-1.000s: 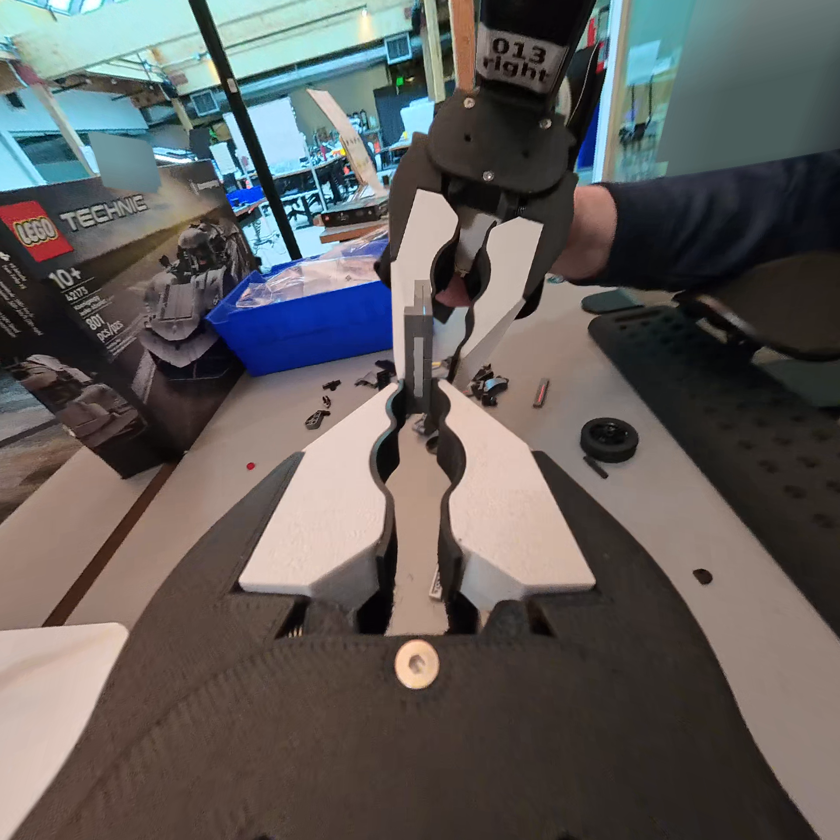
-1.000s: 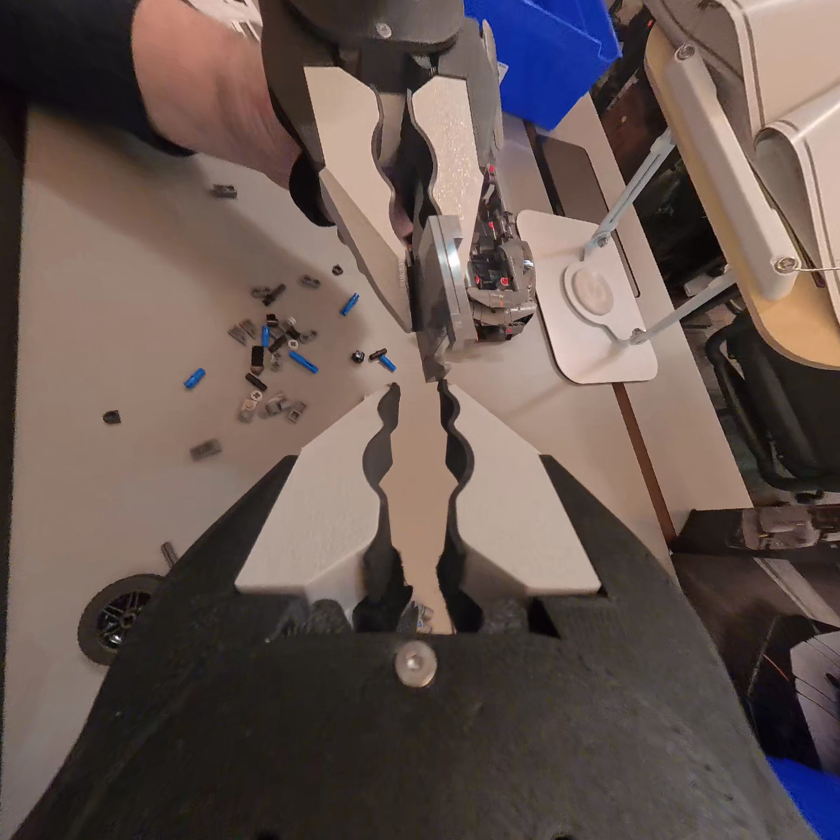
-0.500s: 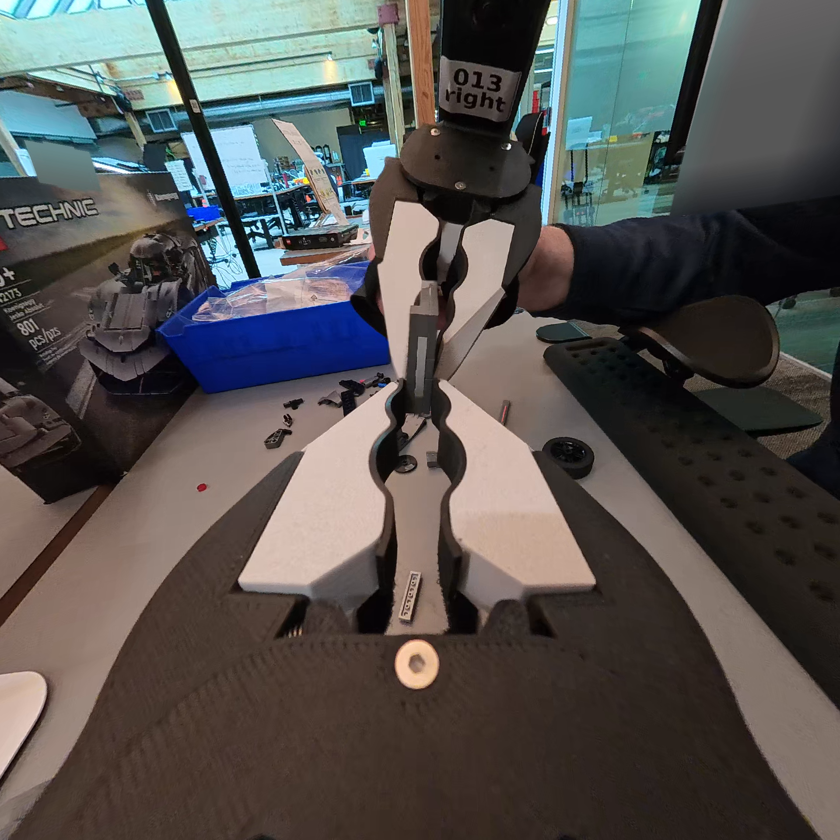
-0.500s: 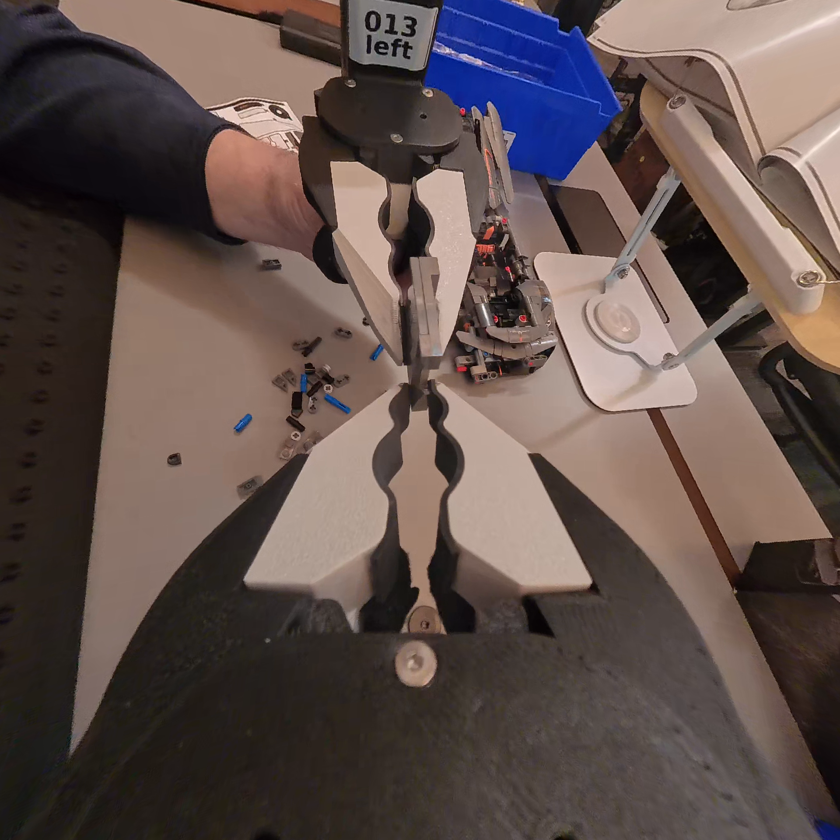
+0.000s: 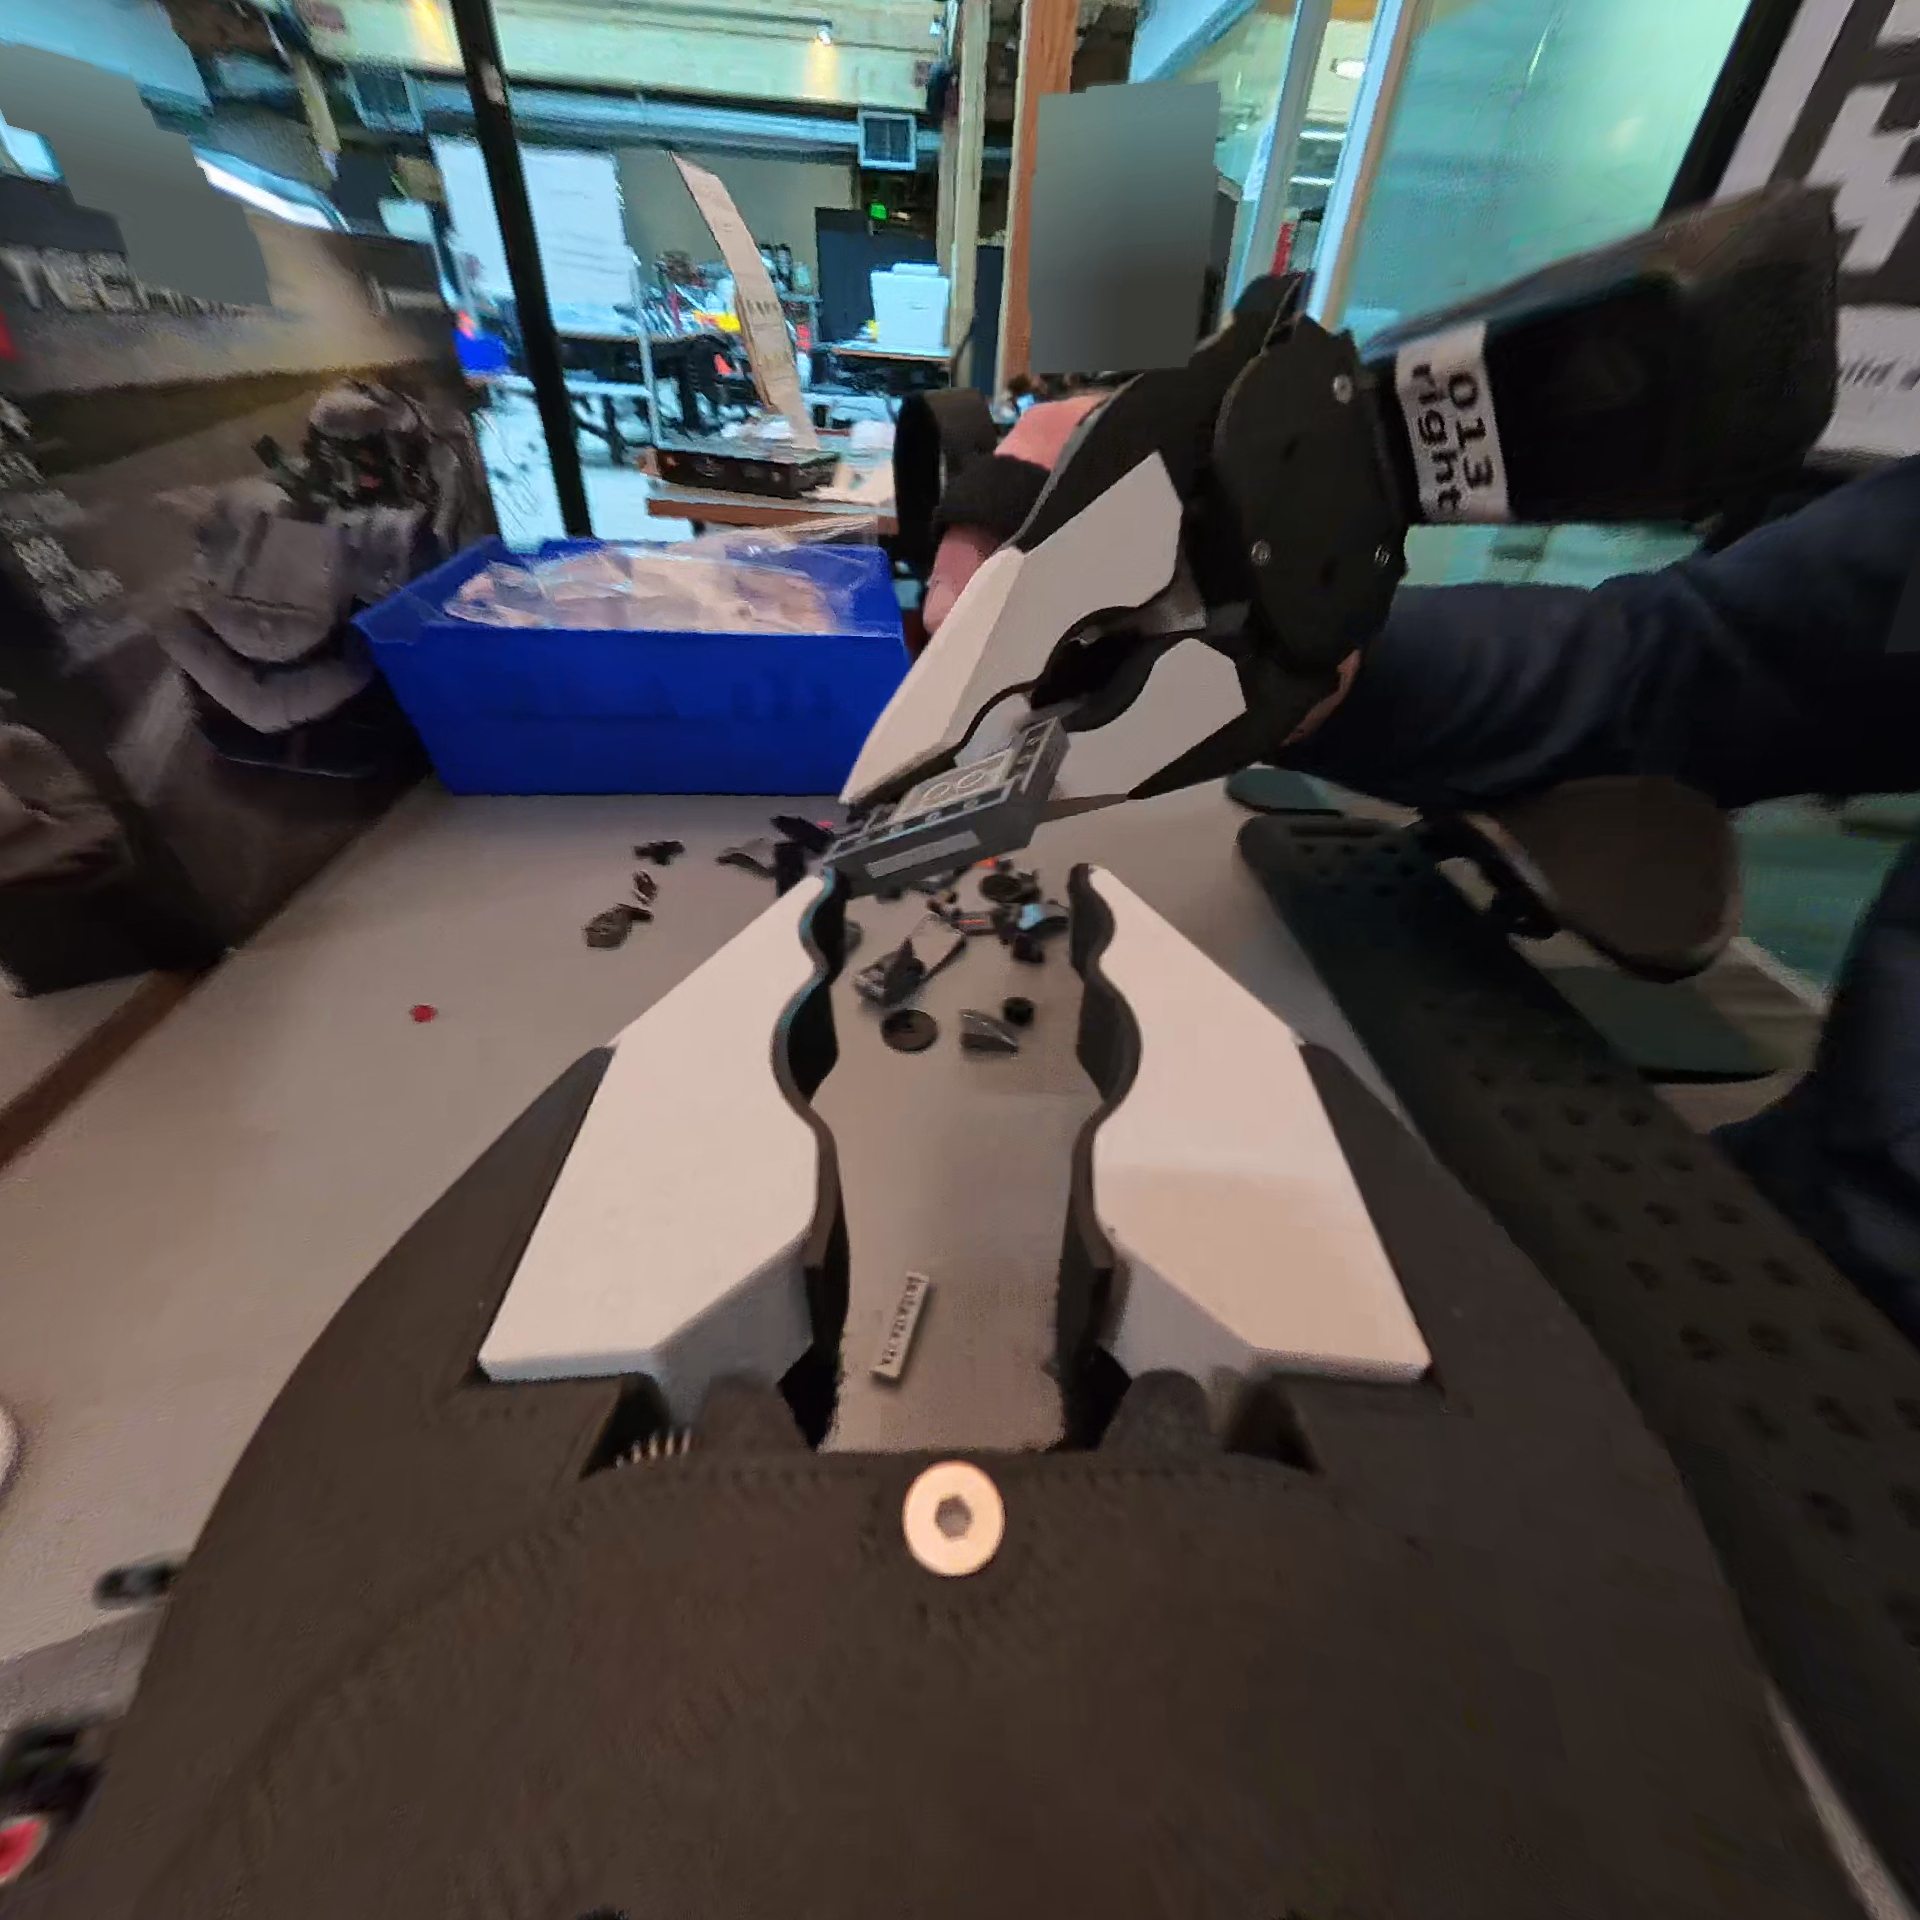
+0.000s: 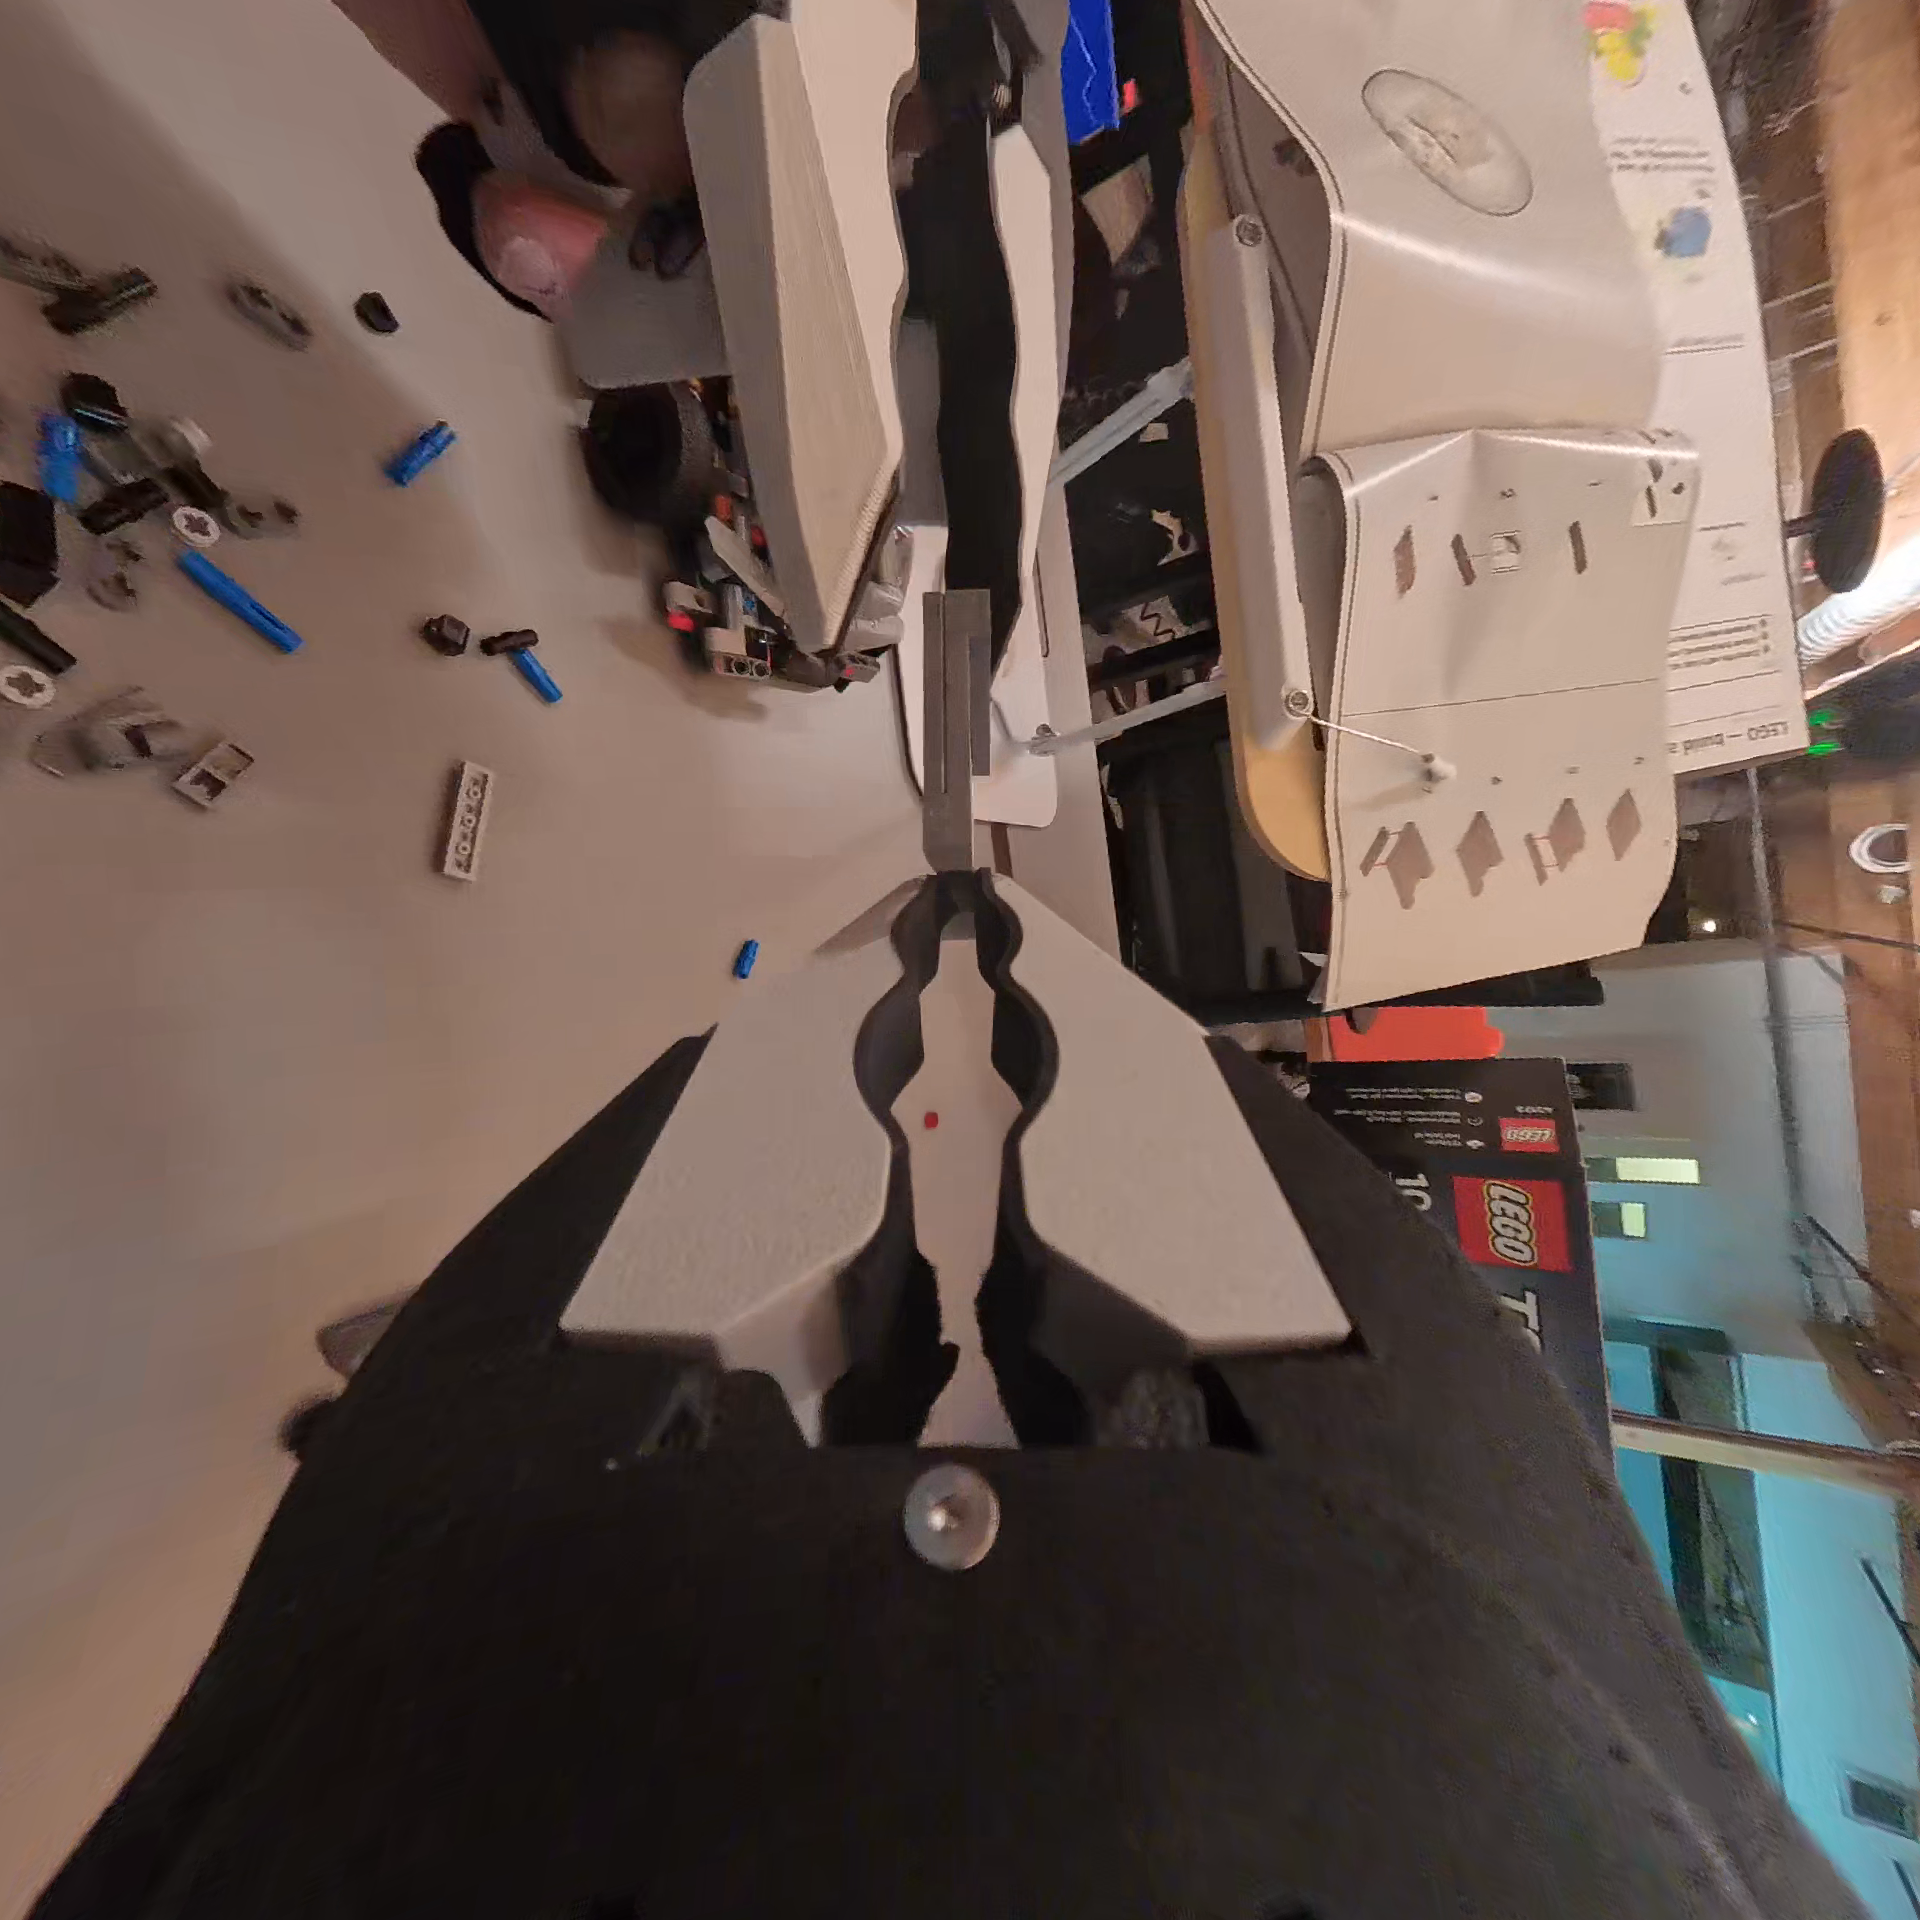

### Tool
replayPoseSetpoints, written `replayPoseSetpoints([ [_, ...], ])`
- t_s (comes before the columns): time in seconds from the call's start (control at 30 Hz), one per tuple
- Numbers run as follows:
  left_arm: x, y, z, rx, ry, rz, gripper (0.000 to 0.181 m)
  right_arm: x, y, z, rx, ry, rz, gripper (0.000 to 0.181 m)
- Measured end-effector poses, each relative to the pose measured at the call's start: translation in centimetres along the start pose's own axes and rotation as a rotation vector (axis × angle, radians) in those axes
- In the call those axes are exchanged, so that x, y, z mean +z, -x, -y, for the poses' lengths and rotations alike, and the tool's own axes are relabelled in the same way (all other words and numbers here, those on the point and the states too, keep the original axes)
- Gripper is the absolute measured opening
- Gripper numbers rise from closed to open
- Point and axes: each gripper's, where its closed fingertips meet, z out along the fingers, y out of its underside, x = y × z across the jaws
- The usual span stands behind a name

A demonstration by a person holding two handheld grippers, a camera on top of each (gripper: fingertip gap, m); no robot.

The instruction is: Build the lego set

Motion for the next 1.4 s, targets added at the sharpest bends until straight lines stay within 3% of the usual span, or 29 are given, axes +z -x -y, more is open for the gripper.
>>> replayPoseSetpoints([
  [0.23, 0.3, 0.2, -0.3, -0.235, -0.034, -0.103, 0.076, -0.1, -0.2, 0.3, -0.108, 0.018, -0.064, 0.004],
  [0.37, 0.4, -0.1, -0.2, -0.25, -0.048, -0.126, 0.071, 0.2, 0.4, 0.9, -0.131, 0.006, -0.059, 0.004],
  [0.47, 0.6, -0.9, -0.3, -0.25, -0.036, -0.164, 0.043, 0.1, 0.4, 1.3, -0.135, -0.004, -0.065, 0.004],
  [0.6, 0.5, -1.0, -0.2, -0.231, -0.037, -0.168, 0.042, -0.1, 0.4, 1.4, -0.102, -0.022, -0.038, 0.004],
  [0.67, 0.4, -0.9, 0.0, -0.175, -0.043, -0.137, 0.042, 0.1, 0.7, 1.1, -0.066, -0.011, 0.004, 0.019],
  [0.7, 0.3, -0.8, 0.1, -0.126, -0.035, -0.106, 0.042, 0.3, 1.0, 0.7, -0.038, -0.001, 0.041, 0.033],
  [0.73, 0.2, -0.7, 0.2, -0.067, -0.027, -0.07, 0.042, 0.4, 1.4, 0.2, -0.008, 0.002, 0.086, 0.035],
  [0.9, 0.3, -0.3, 0.1, 0.237, 0.08, 0.097, 0.042, -0.5, 2.7, -1.5, 0.32, -0.096, 0.371, 0.031],
  [1.03, 1.4, -1.3, -0.5, 0.43, 0.169, 0.145, 0.042, -2.5, 1.8, -0.5, 0.707, -0.281, 0.605, 0.035],
  [1.17, 2.7, -2.8, -0.4, 0.617, 0.223, 0.189, 0.042, -4.3, 1.6, 1.2, 0.973, -0.453, 0.87, 0.035],
  [1.27, 3.4, -3.7, 0.0, 0.727, 0.251, 0.217, 0.042, -5.8, 1.4, 2.3, 1.09, -0.577, 1.052, 0.033],
  [1.4, 3.9, -4.3, -0.2, 0.808, 0.277, 0.229, 0.042, -6.4, 1.7, 2.5, 1.088, -0.616, 1.102, 0.007],
])
